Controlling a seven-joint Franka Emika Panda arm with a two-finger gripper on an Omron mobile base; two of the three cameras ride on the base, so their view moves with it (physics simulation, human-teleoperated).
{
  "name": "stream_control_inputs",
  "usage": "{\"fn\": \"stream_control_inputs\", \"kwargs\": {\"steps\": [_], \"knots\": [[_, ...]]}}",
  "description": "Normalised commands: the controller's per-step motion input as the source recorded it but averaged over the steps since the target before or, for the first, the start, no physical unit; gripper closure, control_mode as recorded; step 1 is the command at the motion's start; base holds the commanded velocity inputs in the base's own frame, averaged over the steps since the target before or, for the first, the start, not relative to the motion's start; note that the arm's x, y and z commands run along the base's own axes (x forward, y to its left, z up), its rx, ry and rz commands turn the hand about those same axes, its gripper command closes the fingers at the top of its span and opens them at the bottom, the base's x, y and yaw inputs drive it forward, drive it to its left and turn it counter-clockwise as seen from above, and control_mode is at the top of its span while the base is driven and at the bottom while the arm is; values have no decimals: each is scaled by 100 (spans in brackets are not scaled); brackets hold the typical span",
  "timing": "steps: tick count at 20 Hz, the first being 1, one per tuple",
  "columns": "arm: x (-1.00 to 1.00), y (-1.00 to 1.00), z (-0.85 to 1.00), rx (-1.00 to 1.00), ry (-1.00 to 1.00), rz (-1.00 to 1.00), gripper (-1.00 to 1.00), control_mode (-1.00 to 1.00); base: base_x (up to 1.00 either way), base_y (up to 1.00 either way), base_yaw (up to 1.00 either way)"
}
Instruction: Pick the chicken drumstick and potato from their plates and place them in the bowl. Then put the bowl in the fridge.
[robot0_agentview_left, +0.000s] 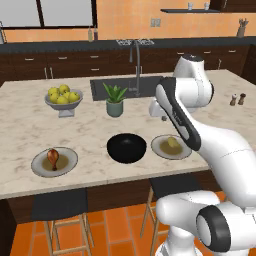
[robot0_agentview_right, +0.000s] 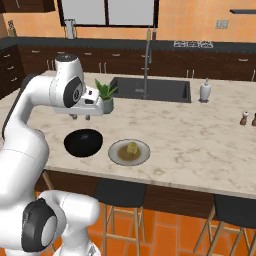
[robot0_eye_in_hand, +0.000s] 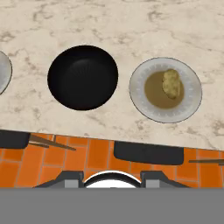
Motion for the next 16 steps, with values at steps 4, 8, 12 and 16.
{"fn": "stream_control_inputs", "kwargs": {"steps": [4,8,12,16], "knots": [[-53,-1,-7,0,-1,0,-100,-100,0,0,0],[-64,-23,-35,-2,8,0,-100,-100,0,0,0],[38,-78,-61,0,22,0,-100,-100,0,0,0],[87,-84,-50,0,27,0,-100,-100,0,0,0]]}}
